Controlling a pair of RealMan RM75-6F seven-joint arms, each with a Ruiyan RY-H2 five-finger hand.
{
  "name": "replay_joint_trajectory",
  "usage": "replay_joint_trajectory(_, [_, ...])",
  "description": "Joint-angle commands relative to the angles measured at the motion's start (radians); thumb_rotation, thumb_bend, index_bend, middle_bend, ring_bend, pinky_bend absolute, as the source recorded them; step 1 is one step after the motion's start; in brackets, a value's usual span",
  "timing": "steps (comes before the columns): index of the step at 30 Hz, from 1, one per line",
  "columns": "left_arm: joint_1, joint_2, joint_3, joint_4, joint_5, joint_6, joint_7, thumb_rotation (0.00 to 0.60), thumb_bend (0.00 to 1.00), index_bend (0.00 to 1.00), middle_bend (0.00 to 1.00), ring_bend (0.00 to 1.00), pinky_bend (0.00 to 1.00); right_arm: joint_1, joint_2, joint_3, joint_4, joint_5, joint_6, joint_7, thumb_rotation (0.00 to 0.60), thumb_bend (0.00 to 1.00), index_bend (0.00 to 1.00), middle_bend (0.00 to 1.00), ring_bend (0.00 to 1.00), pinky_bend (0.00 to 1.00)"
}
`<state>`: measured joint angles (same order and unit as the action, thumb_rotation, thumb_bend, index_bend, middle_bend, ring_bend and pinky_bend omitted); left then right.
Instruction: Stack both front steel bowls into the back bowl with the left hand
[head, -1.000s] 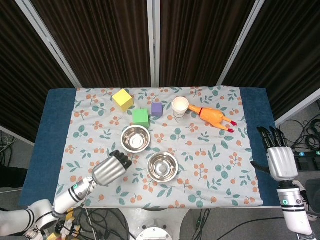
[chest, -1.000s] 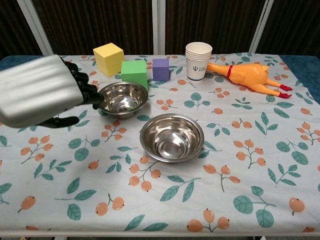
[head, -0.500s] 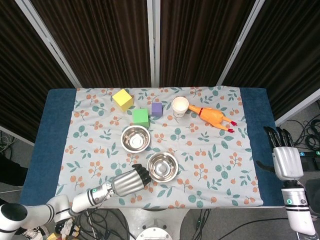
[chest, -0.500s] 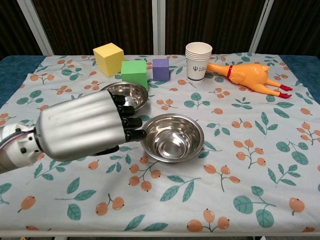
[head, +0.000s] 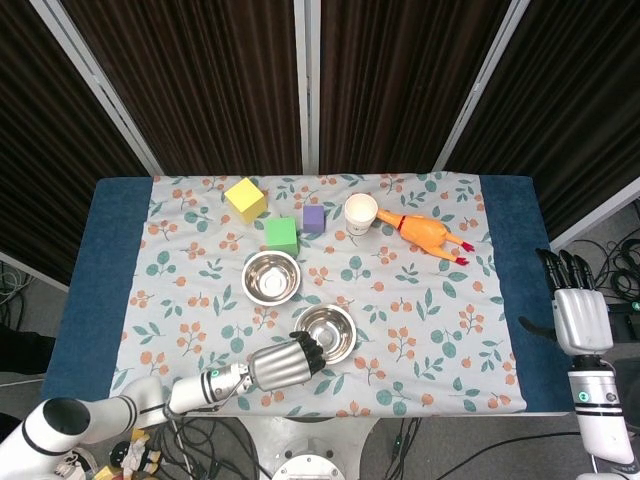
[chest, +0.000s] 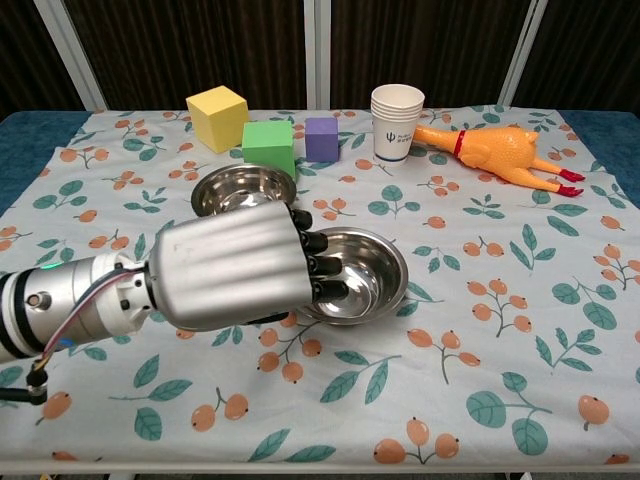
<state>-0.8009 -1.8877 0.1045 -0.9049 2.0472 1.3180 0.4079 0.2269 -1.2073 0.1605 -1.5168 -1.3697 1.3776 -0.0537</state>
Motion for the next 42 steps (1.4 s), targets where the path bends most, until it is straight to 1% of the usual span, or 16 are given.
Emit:
replay_joint_trajectory(1, [-0.015, -0.024, 0.0, 0.03, -0.001, -0.008, -0.018, 0.6, 0.25, 0.51, 0.59, 0.56, 0.63, -0.001, 0.001, 0.002, 0.004, 0.001, 0.0, 0.006, 0.6, 0.0, 0.02, 0.1, 0.0, 0.03])
replay_joint_trajectory(13, [-0.055, -0.111, 0.011, 0.2, -0.022, -0.02, -0.111, 0.6, 0.25, 0.52, 0.59, 0.56, 0.63, 0.0, 0.001, 0.008, 0.022, 0.02, -0.01, 0.015, 0.6, 0.0, 0.02, 0.1, 0.0, 0.03])
replay_joint_trajectory(17, [-0.061, -0.13, 0.017, 0.242, -0.031, -0.015, -0.138, 0.6, 0.25, 0.55, 0.61, 0.57, 0.63, 0.003, -0.001, 0.011, 0.026, 0.029, -0.018, 0.012, 0.6, 0.0, 0.02, 0.1, 0.0, 0.03])
replay_joint_trajectory(24, [-0.063, -0.156, 0.043, 0.289, -0.034, 0.003, -0.178, 0.6, 0.26, 0.65, 0.66, 0.6, 0.65, 0.008, -0.004, 0.014, 0.027, 0.035, -0.025, 0.005, 0.6, 0.0, 0.02, 0.1, 0.0, 0.03])
replay_joint_trajectory(29, [-0.067, -0.181, 0.043, 0.329, -0.044, 0.023, -0.197, 0.6, 0.29, 0.71, 0.71, 0.64, 0.67, 0.007, -0.002, 0.014, 0.027, 0.04, -0.026, 0.001, 0.6, 0.0, 0.02, 0.1, 0.0, 0.03])
replay_joint_trajectory(36, [-0.072, -0.194, 0.058, 0.363, -0.05, 0.038, -0.216, 0.6, 0.31, 0.74, 0.74, 0.65, 0.67, 0.005, -0.005, 0.013, 0.034, 0.046, -0.03, 0.004, 0.6, 0.0, 0.02, 0.1, 0.0, 0.03])
replay_joint_trajectory(42, [-0.077, -0.192, 0.055, 0.362, -0.062, 0.062, -0.213, 0.6, 0.31, 0.75, 0.75, 0.66, 0.67, 0.003, -0.005, 0.012, 0.037, 0.045, -0.027, 0.008, 0.6, 0.0, 0.02, 0.1, 0.0, 0.03])
